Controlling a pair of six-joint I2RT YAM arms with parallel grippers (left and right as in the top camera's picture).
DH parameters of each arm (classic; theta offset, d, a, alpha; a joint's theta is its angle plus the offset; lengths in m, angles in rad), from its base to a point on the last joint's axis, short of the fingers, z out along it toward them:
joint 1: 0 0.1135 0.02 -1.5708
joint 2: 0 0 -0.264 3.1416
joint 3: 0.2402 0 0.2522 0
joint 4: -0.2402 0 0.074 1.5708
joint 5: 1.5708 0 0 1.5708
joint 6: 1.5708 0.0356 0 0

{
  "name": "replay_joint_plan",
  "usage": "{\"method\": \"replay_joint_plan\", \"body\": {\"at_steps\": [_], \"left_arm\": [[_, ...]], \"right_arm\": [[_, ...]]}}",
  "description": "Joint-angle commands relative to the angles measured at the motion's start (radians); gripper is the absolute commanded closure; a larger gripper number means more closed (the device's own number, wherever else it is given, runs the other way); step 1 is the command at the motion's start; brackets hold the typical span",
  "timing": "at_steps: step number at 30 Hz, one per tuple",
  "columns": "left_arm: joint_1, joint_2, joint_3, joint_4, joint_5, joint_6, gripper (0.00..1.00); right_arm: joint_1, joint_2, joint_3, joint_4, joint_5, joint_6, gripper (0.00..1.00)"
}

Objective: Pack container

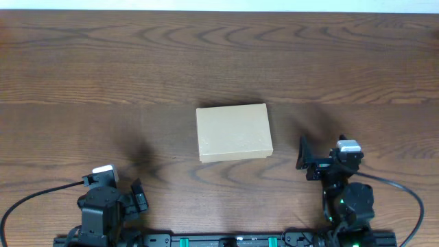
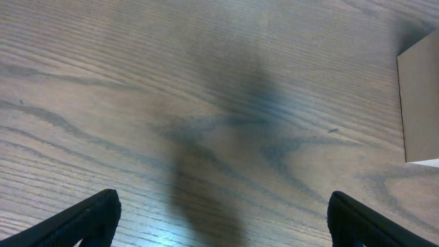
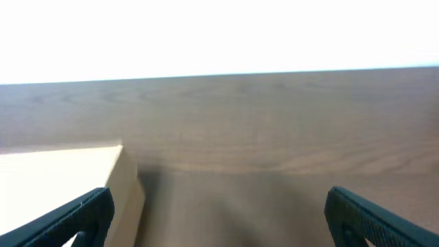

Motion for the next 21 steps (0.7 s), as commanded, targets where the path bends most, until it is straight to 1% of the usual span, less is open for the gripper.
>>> {"method": "replay_joint_plan", "body": {"at_steps": [1, 12, 21], "left_arm": [[-0.004, -0.005, -0.008, -0.005, -0.003, 0.000, 0.05], [-0.004, -0.006, -0.008, -0.005, -0.003, 0.000, 0.05], [-0.004, -0.005, -0.008, -0.005, -0.003, 0.000, 0.05]], "right_arm": [[0.003, -0.057, -0.123, 0.103, 0.023, -0.029, 0.01], [-0.049, -0.093, -0.126, 0.085, -0.027, -0.172, 0.01], [-0.058, -0.093, -0.126, 0.079, -0.042, -0.200, 0.01]]}}
